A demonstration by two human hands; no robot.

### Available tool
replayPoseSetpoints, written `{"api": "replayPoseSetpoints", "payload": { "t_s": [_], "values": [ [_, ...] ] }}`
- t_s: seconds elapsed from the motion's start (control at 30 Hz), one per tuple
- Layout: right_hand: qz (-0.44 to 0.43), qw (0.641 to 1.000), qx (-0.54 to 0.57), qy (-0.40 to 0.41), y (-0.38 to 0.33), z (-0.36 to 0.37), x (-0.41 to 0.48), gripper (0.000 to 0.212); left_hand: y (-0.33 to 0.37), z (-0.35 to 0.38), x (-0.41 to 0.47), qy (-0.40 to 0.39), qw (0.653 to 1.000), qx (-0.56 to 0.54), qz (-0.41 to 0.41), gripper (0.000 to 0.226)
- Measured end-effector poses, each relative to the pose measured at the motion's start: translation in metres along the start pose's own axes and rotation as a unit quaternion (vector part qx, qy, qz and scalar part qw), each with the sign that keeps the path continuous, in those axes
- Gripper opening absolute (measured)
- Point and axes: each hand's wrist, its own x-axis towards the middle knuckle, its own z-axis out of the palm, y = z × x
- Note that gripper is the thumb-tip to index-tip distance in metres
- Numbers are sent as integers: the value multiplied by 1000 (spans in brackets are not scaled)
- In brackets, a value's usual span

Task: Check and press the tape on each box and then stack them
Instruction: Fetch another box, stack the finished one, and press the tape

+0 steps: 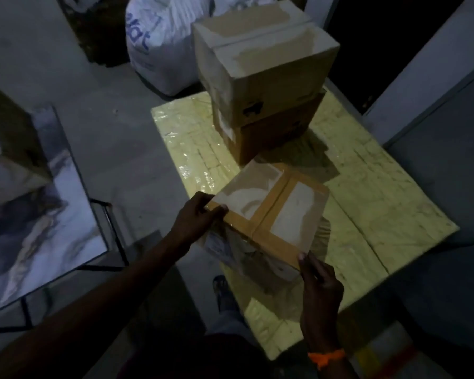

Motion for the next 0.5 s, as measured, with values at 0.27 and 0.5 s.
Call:
{"api": "replayPoseSetpoints", "payload": {
  "t_s": [0.27,0.5],
  "values": [
    [-54,993,11,-108,-31,52,-130,10,-58,-143,-133,151,988,-3,22,22],
    [-145,962,3,-229,-50,138,-236,30,-137,-266,-219,304,943,-127,47,12]
  ]
}}
